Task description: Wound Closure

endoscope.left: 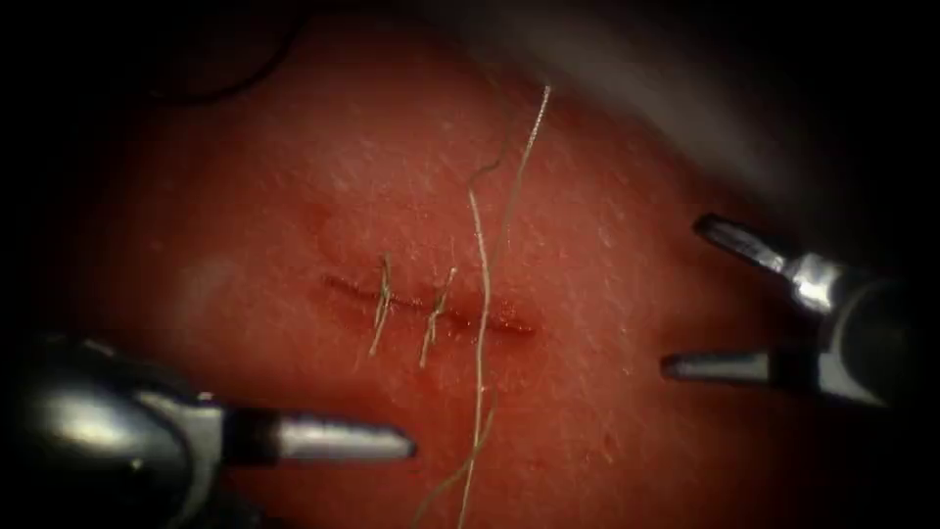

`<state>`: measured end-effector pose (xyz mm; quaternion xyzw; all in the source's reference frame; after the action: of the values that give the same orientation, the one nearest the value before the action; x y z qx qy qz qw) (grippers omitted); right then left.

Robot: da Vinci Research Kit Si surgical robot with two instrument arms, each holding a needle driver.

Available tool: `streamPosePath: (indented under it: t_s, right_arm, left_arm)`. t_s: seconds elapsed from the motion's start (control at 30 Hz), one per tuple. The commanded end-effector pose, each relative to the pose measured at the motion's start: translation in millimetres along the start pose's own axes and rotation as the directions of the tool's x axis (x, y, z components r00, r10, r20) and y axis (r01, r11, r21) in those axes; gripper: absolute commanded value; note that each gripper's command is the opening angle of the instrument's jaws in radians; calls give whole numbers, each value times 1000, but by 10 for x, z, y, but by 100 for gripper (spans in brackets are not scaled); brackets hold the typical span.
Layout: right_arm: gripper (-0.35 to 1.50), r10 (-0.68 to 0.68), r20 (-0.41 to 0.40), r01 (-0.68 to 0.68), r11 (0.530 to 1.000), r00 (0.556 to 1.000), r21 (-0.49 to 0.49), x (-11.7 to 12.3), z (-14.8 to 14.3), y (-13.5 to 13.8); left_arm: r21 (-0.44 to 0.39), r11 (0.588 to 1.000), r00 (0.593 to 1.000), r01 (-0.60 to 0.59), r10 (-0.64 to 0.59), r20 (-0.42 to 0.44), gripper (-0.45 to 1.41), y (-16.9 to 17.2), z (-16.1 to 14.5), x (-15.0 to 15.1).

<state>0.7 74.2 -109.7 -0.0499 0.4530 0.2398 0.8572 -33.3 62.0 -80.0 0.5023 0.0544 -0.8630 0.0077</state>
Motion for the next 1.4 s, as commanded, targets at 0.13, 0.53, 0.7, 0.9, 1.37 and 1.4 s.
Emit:
streamPosePath:
  t_s: [0.13,0.53,0.7,0.9,1.37,1.4]
  right_arm:
    - [145,-3,-6,3,1000,1000,3,0,12,-3]
    - [145,-12,-11,12,1000,1000,1,-3,16,-4]
    - [145,-13,-11,13,1000,1000,0,-5,17,-4]
    - [145,-8,-11,8,1000,1000,1,-5,17,-5]
    - [143,2,-25,-1,999,1000,32,0,13,-10]
    - [135,5,-40,-3,998,999,69,3,8,-12]
  left_arm:
    - [-9,1000,1000,-11,11,-4,61,5,16,-26]
    - [13,998,994,-66,67,-90,61,11,39,-10]
    - [13,992,985,-123,123,-124,60,16,45,2]
    - [-20,981,968,-195,189,-163,35,24,47,7]
    - [-52,990,980,-128,118,-160,-35,28,41,0]
    - [-54,990,980,-128,118,-159,-35,22,44,-2]
